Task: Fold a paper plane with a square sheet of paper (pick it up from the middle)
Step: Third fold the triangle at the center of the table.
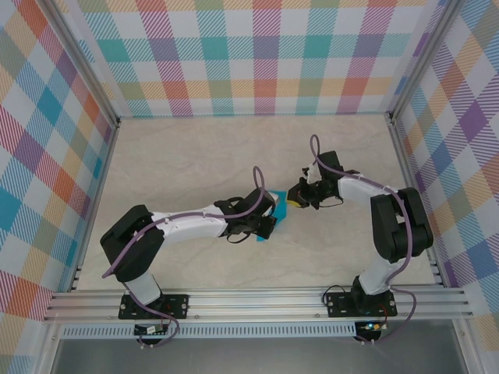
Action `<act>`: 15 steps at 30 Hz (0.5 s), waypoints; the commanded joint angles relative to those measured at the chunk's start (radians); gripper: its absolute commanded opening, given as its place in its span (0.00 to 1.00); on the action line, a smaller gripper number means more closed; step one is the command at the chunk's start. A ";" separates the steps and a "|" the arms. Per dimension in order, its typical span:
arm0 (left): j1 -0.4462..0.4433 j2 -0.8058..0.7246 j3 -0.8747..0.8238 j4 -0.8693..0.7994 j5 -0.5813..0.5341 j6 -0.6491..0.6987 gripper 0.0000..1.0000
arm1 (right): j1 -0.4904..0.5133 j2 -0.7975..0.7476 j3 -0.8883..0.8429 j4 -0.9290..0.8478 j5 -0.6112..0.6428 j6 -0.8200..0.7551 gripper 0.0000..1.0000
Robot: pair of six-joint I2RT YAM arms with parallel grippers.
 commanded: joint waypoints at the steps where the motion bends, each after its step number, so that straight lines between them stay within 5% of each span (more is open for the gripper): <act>1: 0.027 -0.020 -0.007 0.039 0.086 -0.010 0.01 | 0.006 0.053 0.049 -0.017 -0.050 -0.034 0.06; 15: 0.085 0.030 0.009 0.045 0.172 -0.001 0.02 | 0.068 0.277 0.235 -0.136 0.032 -0.120 0.06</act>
